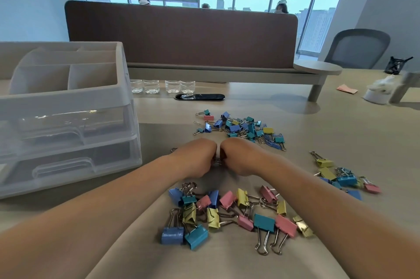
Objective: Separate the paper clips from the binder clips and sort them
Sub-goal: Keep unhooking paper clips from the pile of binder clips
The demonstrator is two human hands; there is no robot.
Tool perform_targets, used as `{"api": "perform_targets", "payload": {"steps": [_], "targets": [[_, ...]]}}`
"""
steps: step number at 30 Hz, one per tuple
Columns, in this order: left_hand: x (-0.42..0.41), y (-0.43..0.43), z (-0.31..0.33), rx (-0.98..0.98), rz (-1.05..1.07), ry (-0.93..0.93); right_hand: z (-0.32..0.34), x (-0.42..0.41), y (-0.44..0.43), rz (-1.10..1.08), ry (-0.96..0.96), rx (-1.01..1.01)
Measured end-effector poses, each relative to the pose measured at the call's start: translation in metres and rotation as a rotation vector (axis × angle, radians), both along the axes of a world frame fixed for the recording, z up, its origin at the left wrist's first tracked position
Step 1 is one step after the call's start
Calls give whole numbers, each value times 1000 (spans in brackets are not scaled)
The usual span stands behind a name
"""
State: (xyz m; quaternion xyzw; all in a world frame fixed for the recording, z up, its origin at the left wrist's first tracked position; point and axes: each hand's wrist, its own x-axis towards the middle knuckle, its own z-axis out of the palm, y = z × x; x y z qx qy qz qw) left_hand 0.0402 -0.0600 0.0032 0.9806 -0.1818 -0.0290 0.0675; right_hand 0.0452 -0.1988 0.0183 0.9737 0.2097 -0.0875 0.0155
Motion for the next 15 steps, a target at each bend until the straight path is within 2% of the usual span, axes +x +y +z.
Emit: {"api": "perform_targets", "payload": {"steps": [9, 15], "targets": [[0, 8, -6, -158, 6, -14, 0, -2, -4, -44, 24, 208], [-5, 6, -5, -159, 18, -27, -1, -4, -7, -41, 0, 286]]}}
